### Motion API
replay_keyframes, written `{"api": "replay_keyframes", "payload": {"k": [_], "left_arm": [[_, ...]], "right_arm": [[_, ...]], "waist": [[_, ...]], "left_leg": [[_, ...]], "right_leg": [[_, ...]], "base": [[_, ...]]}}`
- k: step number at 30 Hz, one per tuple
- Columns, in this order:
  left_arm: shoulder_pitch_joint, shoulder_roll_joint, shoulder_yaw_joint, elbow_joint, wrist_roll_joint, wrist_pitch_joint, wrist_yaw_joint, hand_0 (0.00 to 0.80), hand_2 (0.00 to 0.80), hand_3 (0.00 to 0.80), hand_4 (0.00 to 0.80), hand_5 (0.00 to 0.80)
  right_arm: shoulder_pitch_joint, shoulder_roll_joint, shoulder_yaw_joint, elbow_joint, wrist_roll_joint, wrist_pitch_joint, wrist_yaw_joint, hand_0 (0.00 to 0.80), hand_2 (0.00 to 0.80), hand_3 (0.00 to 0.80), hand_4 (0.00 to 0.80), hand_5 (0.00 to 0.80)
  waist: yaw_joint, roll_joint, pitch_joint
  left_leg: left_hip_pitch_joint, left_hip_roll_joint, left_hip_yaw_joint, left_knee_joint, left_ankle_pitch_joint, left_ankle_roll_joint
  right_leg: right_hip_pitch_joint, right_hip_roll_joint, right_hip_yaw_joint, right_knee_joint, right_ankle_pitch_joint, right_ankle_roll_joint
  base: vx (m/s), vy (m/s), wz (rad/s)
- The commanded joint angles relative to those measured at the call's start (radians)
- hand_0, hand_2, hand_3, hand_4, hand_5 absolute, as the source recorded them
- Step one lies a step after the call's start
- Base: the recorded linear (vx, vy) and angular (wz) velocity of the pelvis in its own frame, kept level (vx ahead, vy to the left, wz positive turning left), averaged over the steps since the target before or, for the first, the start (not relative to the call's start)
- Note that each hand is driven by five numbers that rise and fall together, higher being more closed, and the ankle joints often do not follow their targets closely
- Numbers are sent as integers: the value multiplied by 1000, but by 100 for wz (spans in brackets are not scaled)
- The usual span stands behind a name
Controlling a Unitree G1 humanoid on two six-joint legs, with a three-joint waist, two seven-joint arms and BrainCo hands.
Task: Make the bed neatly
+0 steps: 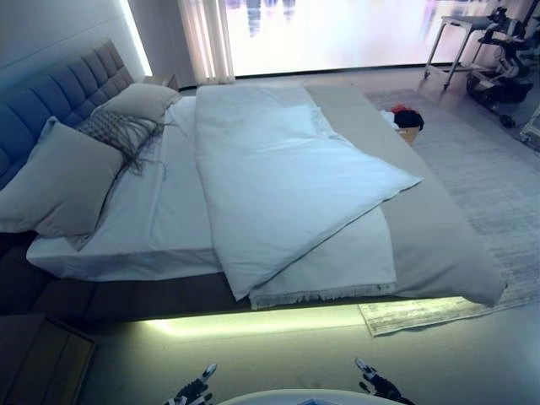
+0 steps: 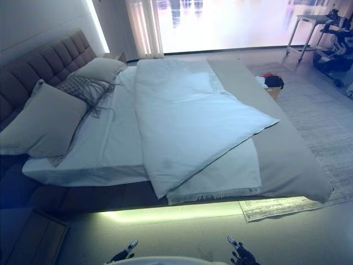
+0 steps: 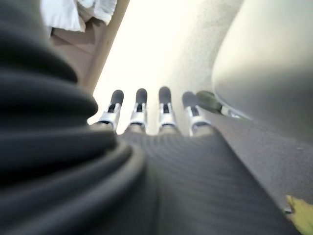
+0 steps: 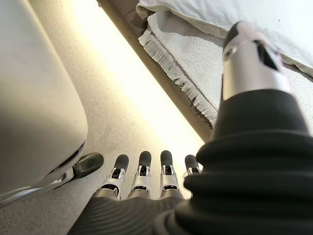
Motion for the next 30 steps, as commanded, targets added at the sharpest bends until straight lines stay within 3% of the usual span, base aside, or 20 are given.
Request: {"api": "replay_keyframes", "payload": {"k": [1,13,17,18,19,20,22,24,26,28,30], "left_arm": [[-67,-22,-11,40,-20,-12,2,0,0,0,0,0],[-71,-26,-9,52,-5,22,37,0,0,0,0,0],[-70,-18,5,55,8,27,49,0,0,0,0,0],[-73,-16,12,55,9,23,51,0,0,0,0,0],[-78,-15,22,51,3,12,58,0,0,0,0,0],[-84,-15,27,49,1,4,55,0,0,0,0,0],[-91,-20,36,49,-5,-13,49,0,0,0,0,0],[-94,-22,50,45,-17,-11,45,0,0,0,0,0],[-85,-20,55,50,-25,-16,39,0,0,0,0,0],[-74,-21,55,49,-38,-19,50,0,0,0,0,0],[-61,-20,62,51,-32,-19,61,0,0,0,0,0]], "right_arm": [[-92,20,-4,65,-12,-4,-8,0,0,0,0,0],[-104,24,0,67,14,3,-27,0,0,0,0,0],[-113,28,14,63,23,20,-8,0,0,0,0,0],[-118,27,20,60,25,33,-2,0,0,0,0,0],[-125,25,25,55,21,44,6,0,0,0,0,0],[-130,22,31,53,21,45,7,0,0,0,0,0],[-138,13,39,48,18,47,6,0,0,0,0,0],[-146,-1,38,52,-8,56,-6,0,0,0,0,0],[-143,-19,26,60,-8,59,8,0,0,0,0,0],[-129,-26,12,62,-17,59,22,0,0,0,0,0],[-106,-31,1,69,-18,47,31,0,0,0,0,0]], "waist": [[11,-28,22],[9,-27,18],[7,-34,31],[6,-41,41],[6,-60,62],[13,-75,89],[26,-75,133],[34,-54,166],[41,-29,180],[53,-19,184],[68,-23,180]], "left_leg": [[-19,-73,24,4,-29,64],[-6,-68,27,4,-30,65],[4,-64,25,27,-30,65],[-15,-61,27,85,-43,59],[-67,-52,42,226,-56,50],[-140,-42,41,369,-26,37],[-271,-21,14,521,54,13],[-299,14,30,436,106,-10],[-280,65,59,246,171,-31],[-289,98,48,89,233,-48],[-329,112,30,4,242,-57]], "right_leg": [[-2,-8,-3,19,-2,27],[9,0,-2,27,-11,22],[1,13,21,50,-25,6],[-4,13,25,61,-29,-2],[-10,5,29,76,-30,-18],[-13,-1,28,87,-28,-35],[-16,8,35,105,-30,-59],[-3,21,46,117,-43,-54],[26,29,43,111,-67,-40],[68,33,61,105,-94,-30],[121,25,83,103,-132,-20]], "base": [[0,0,0],[8,-12,0],[47,-78,0],[9,-114,-1],[-26,-140,-2],[-51,-133,1],[-17,-38,7],[151,113,-7],[304,218,-44],[420,216,-30],[456,216,-16]]}}
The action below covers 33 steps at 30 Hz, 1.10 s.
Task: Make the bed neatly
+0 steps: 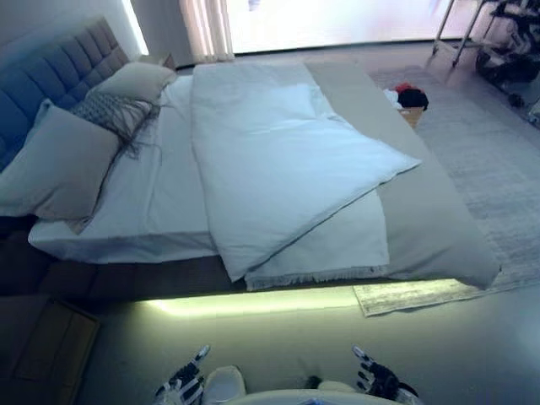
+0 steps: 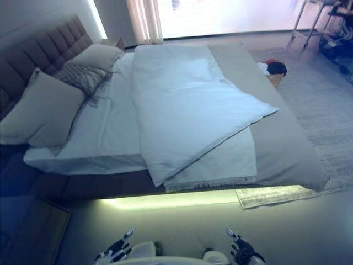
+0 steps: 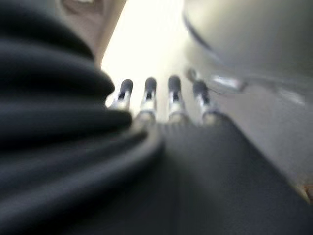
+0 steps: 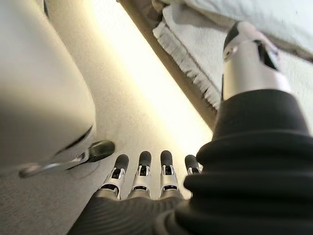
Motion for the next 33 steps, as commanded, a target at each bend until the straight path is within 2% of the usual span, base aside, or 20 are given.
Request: {"api": "replay_keyframes", "payload": {"k": [1,3,4,6,9,11,12,13,14,16,17,19,21,24,26,28,29,31,33], "left_arm": [[36,-39,4,-16,7,-13,18,0,0,0,0,0],[42,-42,20,-11,19,-19,16,0,0,0,0,0],[43,-40,19,-11,18,-19,10,0,0,0,0,0],[42,-34,20,-9,30,-26,6,0,0,0,0,0],[29,-10,1,-15,63,-19,-14,0,0,0,0,0],[13,-4,-24,-24,92,-10,-13,0,0,0,0,0],[-5,2,-48,-27,101,-3,-11,0,0,0,0,0],[-11,6,-55,-28,111,0,-10,0,0,0,0,0],[-19,12,-58,-27,124,6,-7,0,0,0,0,0],[-27,29,-58,-27,133,21,-7,0,0,0,0,0],[-32,39,-58,-27,131,25,-9,0,0,0,0,0],[-37,43,-61,-33,120,22,-8,0,0,0,0,0],[-49,41,-69,-42,108,17,-8,0,0,0,0,0],[-66,40,-65,-54,104,4,-9,0,0,0,0,0],[-58,28,-66,-42,80,-19,-1,0,0,0,0,0],[-40,10,-56,-53,47,-17,11,0,0,0,0,0],[-27,2,-46,-55,50,-8,12,0,0,0,0,0],[-19,-11,-43,-47,76,-4,2,0,0,0,0,0],[-9,-30,-48,-39,76,-13,-15,0,0,0,0,0]], "right_arm": [[-22,-6,-40,0,-19,-10,28,0,0,0,0,0],[-7,-5,-60,10,-30,-18,22,0,0,0,0,0],[-6,-5,-64,17,-34,-22,20,0,0,0,0,0],[-4,-2,-79,30,1,-28,34,0,0,0,0,0],[12,13,-105,7,48,-40,48,0,0,0,0,0],[12,17,-103,-9,64,-49,43,0,0,0,0,0],[4,18,-101,-28,98,-56,47,0,0,0,0,0],[0,18,-102,-36,101,-56,46,0,0,0,0,0],[-6,16,-103,-43,96,-54,51,0,0,0,0,0],[-16,12,-97,-45,104,-52,62,0,0,0,0,0],[-24,9,-91,-44,108,-57,73,0,0,0,0,0],[-38,6,-78,-50,115,-61,94,0,0,0,0,0],[-64,2,-62,-55,124,-67,99,0,0,0,0,0],[-115,7,-54,-60,133,-77,90,0,0,0,0,0],[-107,17,-47,-66,129,-73,75,0,0,0,0,0],[-89,24,-38,-71,105,-74,59,0,0,0,0,0],[-78,22,-43,-72,99,-71,50,0,0,0,0,0],[-75,14,-46,-73,95,-65,37,0,0,0,0,0],[-81,1,-52,-71,103,-82,34,0,0,0,0,0]], "waist": [[27,9,45],[22,5,27],[23,5,19],[32,0,-1],[29,-9,-28],[21,-11,-38],[9,2,-32],[5,6,-32],[2,12,-29],[-8,24,-23],[-15,31,-16],[-27,43,3],[-39,42,30],[-47,27,66],[-62,18,59],[-66,10,44],[-66,3,36],[-59,-3,37],[-46,3,43]], "left_leg": [[-89,45,-20,-123,214,17],[-68,54,51,-118,190,25],[-59,52,65,-115,191,25],[-30,37,52,-106,176,35],[-23,-4,41,-79,142,72],[-28,-38,30,-64,122,104],[-14,-65,14,-61,100,129],[-10,-77,9,-57,90,138],[1,-87,1,-55,82,145],[20,-98,-3,-57,75,149],[32,-101,0,-59,72,145],[52,-101,4,-61,65,135],[61,-111,-4,-58,38,132],[55,-118,6,-42,-12,140],[52,-112,-1,-5,-27,142],[62,-97,10,36,-42,137],[66,-83,20,77,-45,123],[50,-67,9,160,-30,105],[37,-53,-17,165,-4,87]], "right_leg": [[186,32,57,81,-108,39],[222,2,40,73,-123,63],[234,-18,29,72,-123,78],[237,-71,0,88,-113,110],[234,-112,4,160,-117,136],[183,-136,25,274,-62,148],[102,-151,35,428,13,146],[60,-155,41,483,31,142],[26,-153,43,516,40,131],[-25,-129,31,498,16,112],[-60,-103,14,444,-6,102],[-127,-82,-5,361,-14,90],[-214,-69,6,244,36,96],[-297,-74,10,167,121,116],[-268,-61,50,138,119,107],[-234,-55,25,146,97,97],[-207,-57,-1,145,87,87],[-165,-57,-27,141,75,68],[-131,-54,-36,138,61,61]], "base": [[398,239,-20],[402,313,5],[425,353,7],[424,335,-33],[371,317,-22],[240,279,10],[226,283,19],[277,279,27],[261,165,38],[244,72,35],[188,-21,12],[110,-88,1],[12,-171,-9],[-29,-229,10],[189,-235,55],[283,-177,74],[302,-134,61],[285,-68,33],[237,48,5]]}}
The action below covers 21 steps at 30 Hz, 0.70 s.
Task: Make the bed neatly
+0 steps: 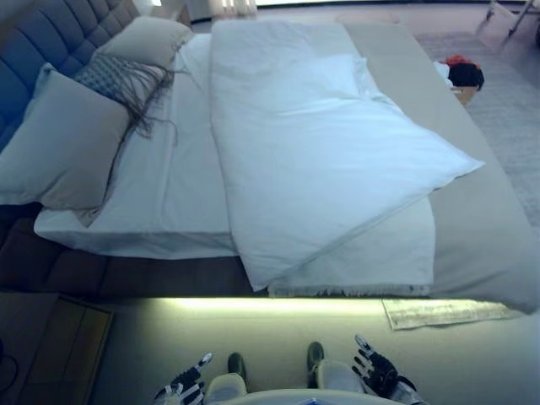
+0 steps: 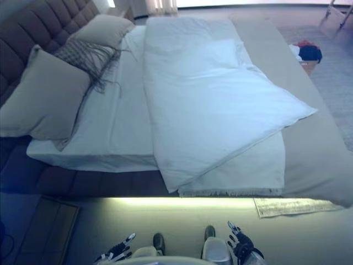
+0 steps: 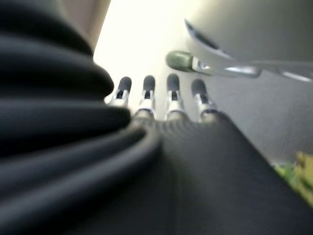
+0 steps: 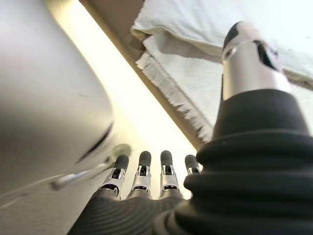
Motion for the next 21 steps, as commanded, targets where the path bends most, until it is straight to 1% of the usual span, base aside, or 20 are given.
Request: {"api": "replay_keyframes", "payload": {"k": [1,2,3,4,6,10,12,16,21], "left_arm": [[-48,-39,-13,20,5,-20,-21,0,0,0,0,0],[-48,-45,-24,16,-5,-22,-23,0,0,0,0,0],[-52,-48,-32,15,-9,-23,-25,0,0,0,0,0],[-59,-48,-40,14,-4,-20,-23,0,0,0,0,0],[-76,-36,-47,15,12,-12,-17,0,0,0,0,0],[-87,-8,-48,12,17,1,-30,0,0,0,0,0],[-81,1,-53,11,24,5,-32,0,0,0,0,0],[-71,16,-68,0,-5,-4,-54,0,0,0,0,0],[-121,37,-104,-30,-97,-28,-132,0,0,0,0,0]], "right_arm": [[-63,-3,-14,-7,17,-45,-4,0,0,0,0,0],[-76,-12,-17,-14,37,-47,1,0,0,0,0,0],[-88,-18,-19,-21,53,-56,10,0,0,0,0,0],[-101,-23,-23,-32,60,-66,22,0,0,0,0,0],[-124,-28,-24,-62,87,-73,30,0,0,0,0,0],[-143,-41,-32,-82,123,-92,74,0,0,0,0,0],[-159,-46,-32,-95,143,-85,80,0,0,0,0,0],[-205,-67,-30,-120,168,-80,73,0,0,0,0,0],[-359,-119,-24,-156,220,-48,28,0,0,0,0,0]], "waist": [[10,-22,38],[17,-9,43],[22,-2,50],[25,3,59],[24,7,69],[23,13,76],[26,13,80],[34,9,104],[45,4,174]], "left_leg": [[-38,-33,-51,102,1,12],[-45,-22,-62,53,27,-2],[-50,-15,-67,15,36,-6],[-59,-13,-67,6,35,-8],[-61,-22,-70,10,17,-3],[-58,-44,-79,34,-17,3],[-74,-56,-83,78,-41,8],[-139,-58,-81,199,-86,11],[-276,-53,-96,344,-130,14]], "right_leg": [[47,-49,-19,-36,56,38],[48,-49,-19,-30,45,40],[46,-53,-20,-22,35,43],[37,-62,-25,-8,24,43],[11,-84,-32,27,11,48],[-4,-122,-34,49,12,60],[-13,-136,-29,63,9,65],[-49,-162,-22,114,-1,62],[-152,-175,-1,205,-16,49]], "base": [[168,182,-3],[109,220,-3],[50,234,-3],[-2,168,-2],[-6,134,-5],[91,113,4],[89,70,4],[25,20,1],[-112,-26,0]]}}
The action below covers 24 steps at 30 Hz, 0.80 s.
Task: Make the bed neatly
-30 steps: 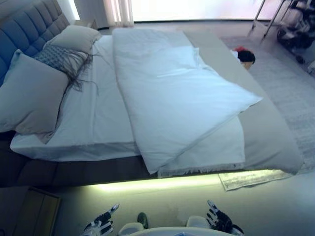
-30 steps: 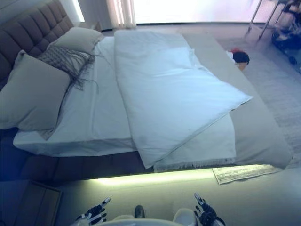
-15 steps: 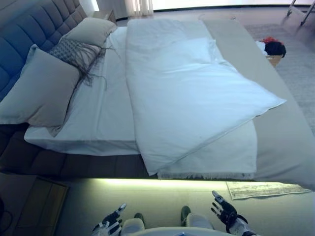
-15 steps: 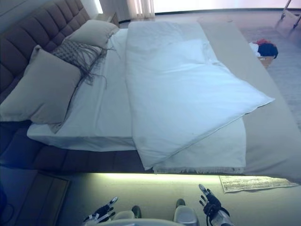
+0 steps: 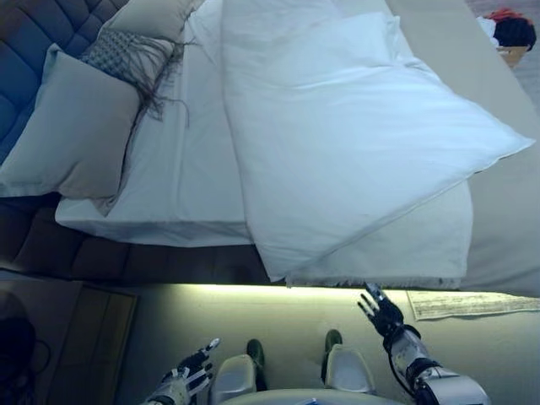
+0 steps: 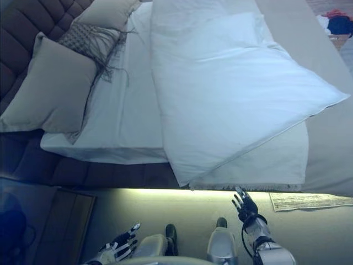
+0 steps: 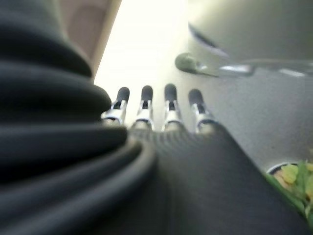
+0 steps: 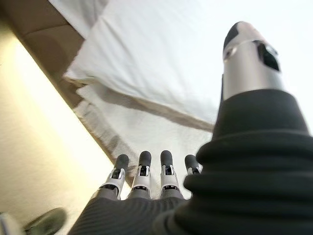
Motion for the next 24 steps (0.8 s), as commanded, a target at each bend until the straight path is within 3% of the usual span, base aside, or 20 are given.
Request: {"api": "replay_keyframes", "payload": {"k": [1,11,16,18,24], "left_arm": [[-50,36,-39,-26,-81,-31,-61,0,0,0,0,0],[-144,52,-110,-112,-206,-75,-62,0,0,0,0,0],[-143,67,-89,-214,-339,-92,-68,0,0,0,0,0],[-137,71,-79,-242,-367,-93,-66,0,0,0,0,0],[-126,90,-67,-310,-399,-91,-55,0,0,0,0,0]], "right_arm": [[-139,-34,-17,-68,68,-6,-34,0,0,0,0,0],[-367,-183,-13,-67,121,32,-99,0,0,0,0,0],[-452,-248,-5,-61,121,47,-115,0,0,0,0,0],[-474,-264,3,-63,119,50,-117,0,0,0,0,0],[-565,-330,30,-87,121,83,-128,0,0,0,0,0]], "waist": [[13,-52,60],[39,-28,176],[57,-8,216],[65,-3,224],[85,9,250]], "left_leg": [[-181,1,-68,184,-11,4],[-428,-12,-95,363,-48,39],[-493,-13,-102,367,-26,46],[-499,-15,-109,374,-48,42],[-543,-11,-116,371,-30,49]], "right_leg": [[-25,-85,-26,-5,80,1],[-293,-93,-1,238,32,-13],[-367,-91,3,273,36,-14],[-377,-84,8,293,9,-6],[-436,-74,6,332,-1,-12]], "base": [[-207,-28,0],[-130,-21,6],[-56,-27,5],[61,-38,4],[18,-33,5]]}}
